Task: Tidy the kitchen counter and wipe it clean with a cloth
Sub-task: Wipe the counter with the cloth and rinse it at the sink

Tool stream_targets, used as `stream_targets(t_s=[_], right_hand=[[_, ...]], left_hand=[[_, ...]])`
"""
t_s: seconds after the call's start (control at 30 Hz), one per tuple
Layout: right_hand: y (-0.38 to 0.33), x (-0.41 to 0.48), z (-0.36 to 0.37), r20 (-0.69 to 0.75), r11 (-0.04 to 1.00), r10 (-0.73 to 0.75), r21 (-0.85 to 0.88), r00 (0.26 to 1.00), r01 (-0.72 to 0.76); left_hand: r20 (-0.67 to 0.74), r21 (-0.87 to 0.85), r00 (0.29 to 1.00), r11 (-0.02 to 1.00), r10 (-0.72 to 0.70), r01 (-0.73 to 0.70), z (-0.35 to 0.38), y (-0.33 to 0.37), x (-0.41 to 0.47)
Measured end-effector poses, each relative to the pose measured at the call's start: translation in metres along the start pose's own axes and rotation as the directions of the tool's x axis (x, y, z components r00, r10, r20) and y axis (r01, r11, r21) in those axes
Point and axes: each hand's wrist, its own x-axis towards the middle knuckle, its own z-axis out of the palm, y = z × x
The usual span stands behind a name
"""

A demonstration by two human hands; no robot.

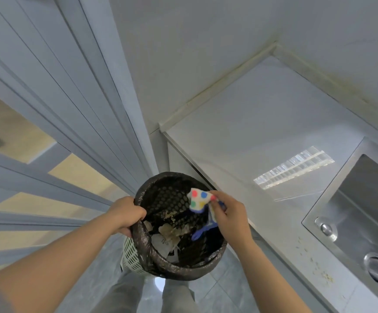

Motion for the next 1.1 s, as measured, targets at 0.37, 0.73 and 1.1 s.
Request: stream_targets(t_s=[0.37, 0.73, 1.1], right_hand=[[-0.026, 0.108, -0.022, -0.145, 0.991, -0.067, -0.126, 0.987, 0.049], [0.005, 0.000, 0.008, 0.040, 0.990, -0.035, -0.138, 0.999, 0.040], [-0.020, 0.032, -0.026, -0.433, 0.986, 0.136, -0.029, 0.891, -0.164]], left_hand=[[0.020, 0.030, 1.000, 0.999, 0.012, -0.013, -0.001, 0.000, -0.001], [0.020, 0.065, 0.999, 0.997, 0.047, -0.049, -0.003, 0.005, -0.010], [0.012, 0.061, 0.997, 0.995, 0.076, -0.076, 0.002, 0.003, -0.019]])
